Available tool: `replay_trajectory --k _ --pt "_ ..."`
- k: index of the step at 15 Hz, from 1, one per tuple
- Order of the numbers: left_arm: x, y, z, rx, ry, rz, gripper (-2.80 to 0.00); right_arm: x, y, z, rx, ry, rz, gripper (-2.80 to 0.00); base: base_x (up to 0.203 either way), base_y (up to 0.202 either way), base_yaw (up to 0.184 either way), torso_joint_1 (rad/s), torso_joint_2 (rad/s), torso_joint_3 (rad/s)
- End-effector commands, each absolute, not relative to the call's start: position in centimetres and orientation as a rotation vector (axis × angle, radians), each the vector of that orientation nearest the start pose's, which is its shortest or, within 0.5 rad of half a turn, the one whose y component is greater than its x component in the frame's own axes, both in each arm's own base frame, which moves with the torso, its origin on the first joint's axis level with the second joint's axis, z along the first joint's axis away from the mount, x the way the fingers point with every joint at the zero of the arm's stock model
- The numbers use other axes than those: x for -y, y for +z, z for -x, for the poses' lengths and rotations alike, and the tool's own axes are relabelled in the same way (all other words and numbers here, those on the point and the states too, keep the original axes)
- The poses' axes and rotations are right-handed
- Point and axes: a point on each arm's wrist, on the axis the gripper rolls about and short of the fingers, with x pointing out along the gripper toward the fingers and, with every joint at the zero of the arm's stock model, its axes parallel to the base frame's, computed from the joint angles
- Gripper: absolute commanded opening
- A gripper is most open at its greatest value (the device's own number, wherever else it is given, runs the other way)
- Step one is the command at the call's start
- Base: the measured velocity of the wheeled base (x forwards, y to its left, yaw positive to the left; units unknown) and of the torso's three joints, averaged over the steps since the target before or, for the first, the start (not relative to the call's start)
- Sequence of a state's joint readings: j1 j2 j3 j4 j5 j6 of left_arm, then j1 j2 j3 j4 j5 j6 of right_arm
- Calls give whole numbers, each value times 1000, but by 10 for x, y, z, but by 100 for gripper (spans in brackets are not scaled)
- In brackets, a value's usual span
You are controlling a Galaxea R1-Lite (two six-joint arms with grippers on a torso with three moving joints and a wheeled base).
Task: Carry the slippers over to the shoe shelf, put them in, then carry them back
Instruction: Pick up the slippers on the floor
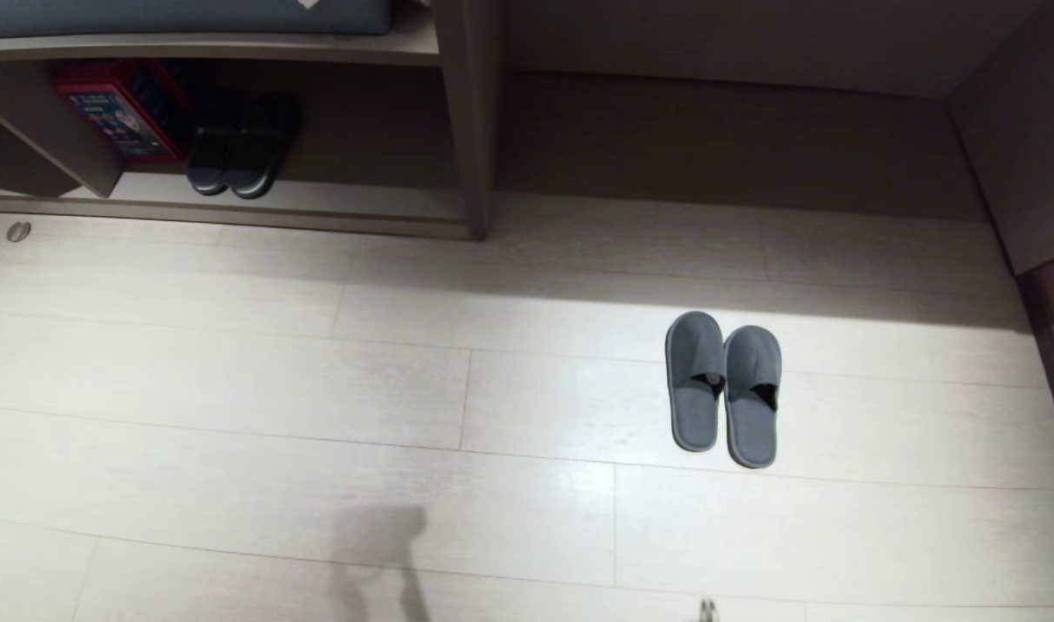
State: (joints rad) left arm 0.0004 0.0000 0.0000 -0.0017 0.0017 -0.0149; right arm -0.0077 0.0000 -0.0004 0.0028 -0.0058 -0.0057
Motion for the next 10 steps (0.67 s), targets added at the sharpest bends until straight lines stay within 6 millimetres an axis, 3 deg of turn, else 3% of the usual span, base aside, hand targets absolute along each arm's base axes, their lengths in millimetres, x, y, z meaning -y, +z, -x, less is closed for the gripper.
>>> replay_trajectory --k 1,10 --pt "0 76 23 1 3 15 -280 0 75 23 -2 -14 8 -280 0 0 0 -1 4 -200" --pt "0 75 23 0 2 14 -280 0 75 23 -3 -12 21 -280 0 0 0 4 2 -198"
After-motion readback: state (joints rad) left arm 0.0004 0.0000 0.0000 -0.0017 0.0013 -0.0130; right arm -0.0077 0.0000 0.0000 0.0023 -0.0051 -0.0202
